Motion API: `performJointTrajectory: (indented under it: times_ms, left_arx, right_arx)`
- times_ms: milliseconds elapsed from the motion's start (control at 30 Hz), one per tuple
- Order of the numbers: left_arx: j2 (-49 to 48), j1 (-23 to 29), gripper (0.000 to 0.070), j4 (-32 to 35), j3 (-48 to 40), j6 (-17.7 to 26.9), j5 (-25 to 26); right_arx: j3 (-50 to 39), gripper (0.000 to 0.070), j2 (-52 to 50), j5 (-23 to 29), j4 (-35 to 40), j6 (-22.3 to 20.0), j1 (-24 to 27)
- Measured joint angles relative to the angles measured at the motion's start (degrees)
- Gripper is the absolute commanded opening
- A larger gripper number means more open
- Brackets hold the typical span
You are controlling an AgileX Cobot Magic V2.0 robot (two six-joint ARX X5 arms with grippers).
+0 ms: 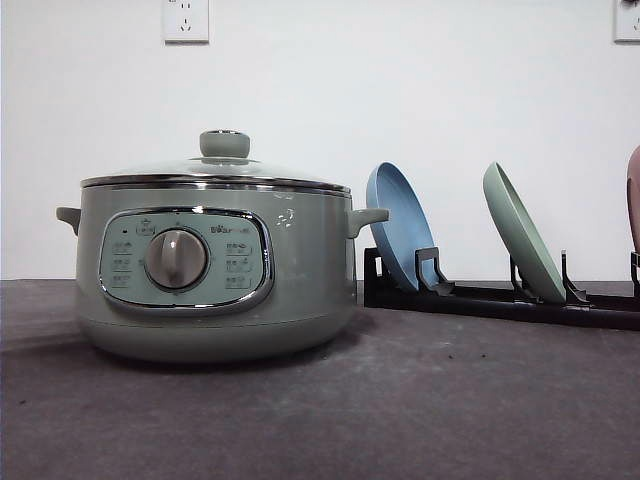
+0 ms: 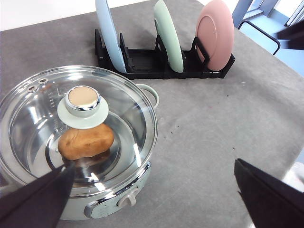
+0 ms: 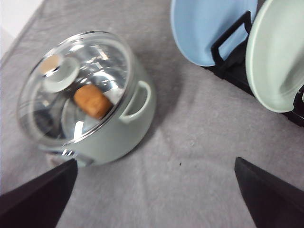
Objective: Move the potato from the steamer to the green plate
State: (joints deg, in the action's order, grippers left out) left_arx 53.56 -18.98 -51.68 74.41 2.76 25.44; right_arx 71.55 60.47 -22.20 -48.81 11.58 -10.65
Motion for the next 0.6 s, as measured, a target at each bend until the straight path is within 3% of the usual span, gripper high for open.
performJointTrajectory:
  times_ms: [333, 600]
  left_arx:
    - [0.00, -0.02, 0.0700, -0.79, 0.00, -0.37, 0.01]
    - [0.00, -0.01, 0.0700, -1.34, 0.00, -0.37, 0.01]
  right_arx:
    - [0.00, 0.0699, 15.98, -0.03, 16.52, 3.84, 2.72]
    - [1.33, 0.0699, 25.99, -0.01, 24.22, 6.48, 5.20]
